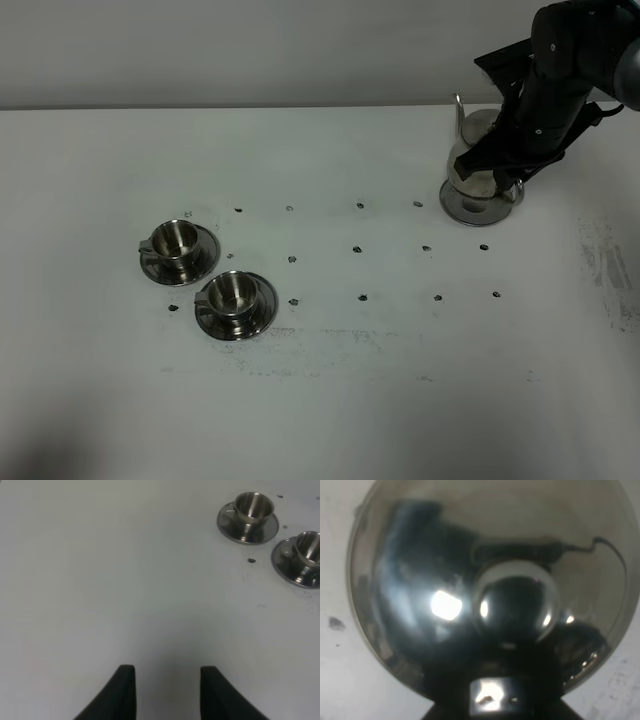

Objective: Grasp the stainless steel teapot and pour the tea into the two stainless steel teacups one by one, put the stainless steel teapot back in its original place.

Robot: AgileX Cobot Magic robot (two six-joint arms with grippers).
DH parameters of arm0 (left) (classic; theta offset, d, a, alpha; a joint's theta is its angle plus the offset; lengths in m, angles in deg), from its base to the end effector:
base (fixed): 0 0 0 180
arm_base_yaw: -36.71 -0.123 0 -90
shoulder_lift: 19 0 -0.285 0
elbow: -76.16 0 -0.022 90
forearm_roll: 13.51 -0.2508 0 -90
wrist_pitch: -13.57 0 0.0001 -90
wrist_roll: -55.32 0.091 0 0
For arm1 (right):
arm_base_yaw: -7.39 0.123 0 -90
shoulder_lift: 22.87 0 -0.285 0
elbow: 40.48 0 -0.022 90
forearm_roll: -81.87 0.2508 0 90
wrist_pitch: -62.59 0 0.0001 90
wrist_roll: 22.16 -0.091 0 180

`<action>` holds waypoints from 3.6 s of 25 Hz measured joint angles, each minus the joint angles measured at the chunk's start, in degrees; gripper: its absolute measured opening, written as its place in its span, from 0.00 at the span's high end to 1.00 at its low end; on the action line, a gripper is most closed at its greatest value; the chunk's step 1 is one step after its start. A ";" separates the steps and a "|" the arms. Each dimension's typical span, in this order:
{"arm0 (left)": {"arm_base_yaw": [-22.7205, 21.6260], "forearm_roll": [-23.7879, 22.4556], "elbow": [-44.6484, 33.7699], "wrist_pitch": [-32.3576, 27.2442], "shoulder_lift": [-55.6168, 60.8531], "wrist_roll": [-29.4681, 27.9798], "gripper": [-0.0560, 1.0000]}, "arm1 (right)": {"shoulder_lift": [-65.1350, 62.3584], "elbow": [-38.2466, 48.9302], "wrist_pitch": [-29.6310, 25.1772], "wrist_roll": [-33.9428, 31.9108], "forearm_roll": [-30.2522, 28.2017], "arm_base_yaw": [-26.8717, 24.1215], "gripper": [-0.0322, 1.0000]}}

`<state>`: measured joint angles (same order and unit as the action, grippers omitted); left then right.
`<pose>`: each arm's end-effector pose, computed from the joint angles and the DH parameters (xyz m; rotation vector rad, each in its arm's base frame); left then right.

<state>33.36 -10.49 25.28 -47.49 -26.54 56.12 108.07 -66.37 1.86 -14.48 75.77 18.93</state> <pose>-0.0010 -0.0043 0.2657 -0.0449 2.0837 -0.0195 0.4495 0.0832 0.2066 -0.5396 2.8367 -0.1314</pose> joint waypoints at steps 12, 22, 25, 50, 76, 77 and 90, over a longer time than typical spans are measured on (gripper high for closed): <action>0.00 0.00 0.00 0.00 0.00 0.00 0.60 | -2.82 0.00 -0.98 12.71 2.59 6.81 0.80; 0.00 0.00 0.00 0.00 0.00 0.00 0.60 | -7.54 0.00 -1.14 28.83 8.18 13.62 0.80; 0.00 0.00 0.00 0.00 0.00 0.00 0.60 | -7.95 0.00 -0.73 34.88 9.02 15.31 0.80; 0.00 0.00 0.00 0.00 0.00 0.00 0.60 | 6.87 -21.23 -3.29 47.64 5.12 20.97 0.80; 0.00 0.00 0.00 0.00 0.00 0.06 0.60 | 14.69 -24.35 -0.51 49.52 -11.09 28.93 0.80; 0.00 0.00 0.00 0.00 0.00 0.06 0.60 | 14.98 -24.35 -0.37 49.52 -11.50 29.16 0.80; 0.00 0.00 0.00 0.00 0.00 0.06 0.60 | 15.66 -24.35 1.83 49.58 -17.10 30.03 0.80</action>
<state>33.36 -10.49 25.28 -47.49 -26.54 56.17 123.73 -90.72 3.68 35.11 58.67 48.96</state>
